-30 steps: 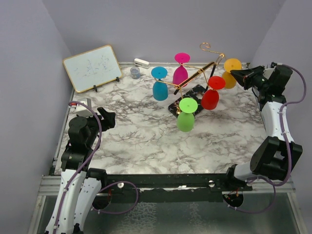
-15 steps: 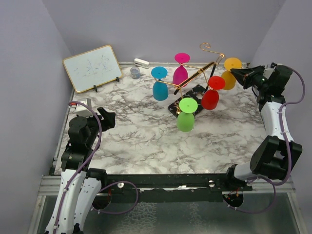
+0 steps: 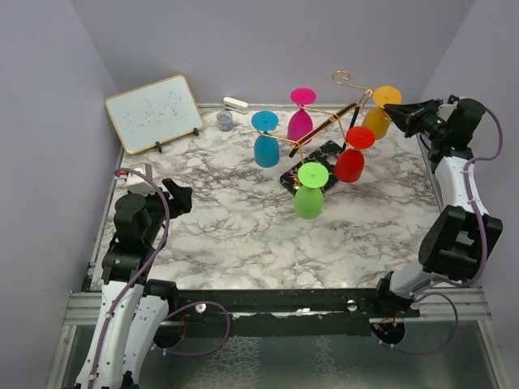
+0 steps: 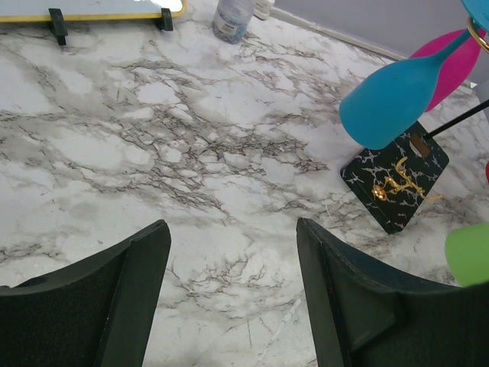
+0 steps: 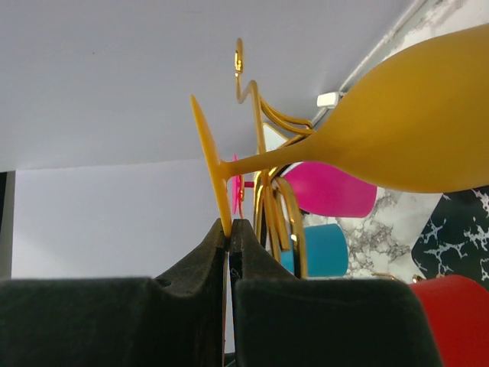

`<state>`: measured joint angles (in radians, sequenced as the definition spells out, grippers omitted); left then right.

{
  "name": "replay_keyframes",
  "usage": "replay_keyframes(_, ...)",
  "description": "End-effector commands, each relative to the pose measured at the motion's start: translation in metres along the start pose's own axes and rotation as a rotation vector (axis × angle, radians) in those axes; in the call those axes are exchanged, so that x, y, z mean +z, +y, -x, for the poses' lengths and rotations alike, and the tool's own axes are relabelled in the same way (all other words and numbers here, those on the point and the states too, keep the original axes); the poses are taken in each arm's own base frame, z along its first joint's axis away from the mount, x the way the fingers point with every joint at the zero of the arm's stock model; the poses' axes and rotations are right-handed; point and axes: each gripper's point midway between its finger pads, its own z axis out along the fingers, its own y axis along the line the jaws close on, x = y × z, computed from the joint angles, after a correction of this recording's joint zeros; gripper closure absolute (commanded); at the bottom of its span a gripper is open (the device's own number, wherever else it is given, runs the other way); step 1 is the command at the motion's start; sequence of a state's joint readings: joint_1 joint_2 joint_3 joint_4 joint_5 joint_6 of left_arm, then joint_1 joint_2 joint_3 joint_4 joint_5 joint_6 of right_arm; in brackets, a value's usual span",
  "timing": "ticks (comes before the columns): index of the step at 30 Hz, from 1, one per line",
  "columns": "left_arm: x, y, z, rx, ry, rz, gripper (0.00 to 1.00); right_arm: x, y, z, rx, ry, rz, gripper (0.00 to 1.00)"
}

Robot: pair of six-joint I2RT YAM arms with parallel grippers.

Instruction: Take the wine glass off the wine glass rack

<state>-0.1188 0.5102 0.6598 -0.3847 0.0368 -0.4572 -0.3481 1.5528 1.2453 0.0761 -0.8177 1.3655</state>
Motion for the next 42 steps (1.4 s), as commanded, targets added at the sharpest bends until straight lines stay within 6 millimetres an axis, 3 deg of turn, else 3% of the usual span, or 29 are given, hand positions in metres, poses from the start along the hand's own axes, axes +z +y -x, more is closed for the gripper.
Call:
replay_keyframes(1, 0.001, 0.005, -0.001, -0.004, -0.002, 0.02, 0.31, 0.002, 0.034, 0.011, -0.07, -0.005, 0.081, 0.99)
replay_keyframes(6, 0.002, 0.005, -0.001, -0.004, -0.002, 0.021, 0.31, 0.009, 0.048, 0.024, -0.124, -0.024, 0.106, 0.99)
replay_keyframes(10, 0.002, 0.004, -0.001, -0.005, -0.003, 0.02, 0.31, 0.012, 0.077, 0.038, -0.292, -0.068, 0.142, 0.99)
replay_keyframes(14, 0.002, 0.004, -0.001, -0.006, -0.005, 0.019, 0.31, 0.018, 0.116, 0.047, -0.514, -0.104, 0.17, 0.99)
replay_keyframes(17, 0.002, 0.004, -0.002, -0.009, -0.003, 0.015, 0.31, 0.028, 0.155, 0.029, -0.708, -0.112, 0.212, 0.99)
replay_keyframes(20, 0.001, 0.003, -0.001, -0.008, -0.005, 0.012, 0.31, 0.044, 0.205, -0.025, -0.926, -0.103, 0.272, 0.99)
replay_keyframes(24, -0.001, 0.003, 0.001, -0.001, -0.008, 0.012, 0.31, 0.062, 0.254, -0.141, -1.181, -0.036, 0.387, 0.99)
replay_keyframes(26, -0.003, 0.004, 0.003, 0.004, -0.011, 0.019, 0.31, 0.063, 0.262, -0.196, -1.263, 0.009, 0.436, 0.99)
replay_keyframes(27, -0.003, 0.004, 0.003, 0.006, -0.01, 0.019, 0.31, 0.06, 0.264, -0.237, -1.308, 0.049, 0.474, 0.99)
replay_keyframes(30, -0.008, 0.008, 0.01, -0.005, -0.021, 0.057, 0.32, 0.052, 0.253, -0.313, -1.454, 0.099, 0.488, 0.99)
replay_keyframes(33, -0.025, -0.004, 0.032, -0.083, -0.079, 0.043, 0.32, 0.042, 0.224, -0.359, -1.536, 0.15, 0.451, 0.99)
replay_keyframes(37, -0.071, -0.029, 0.085, -0.172, -0.211, -0.007, 0.32, 0.018, 0.196, -0.382, -1.582, 0.167, 0.445, 0.99)
replay_keyframes(39, -0.093, -0.038, 0.102, -0.203, -0.227, -0.017, 0.32, 0.011, 0.173, -0.394, -1.628, 0.191, 0.421, 0.99)
replay_keyframes(42, -0.112, -0.062, 0.111, -0.265, -0.204, -0.115, 0.32, -0.006, 0.144, -0.418, -1.728, 0.206, 0.414, 0.99)
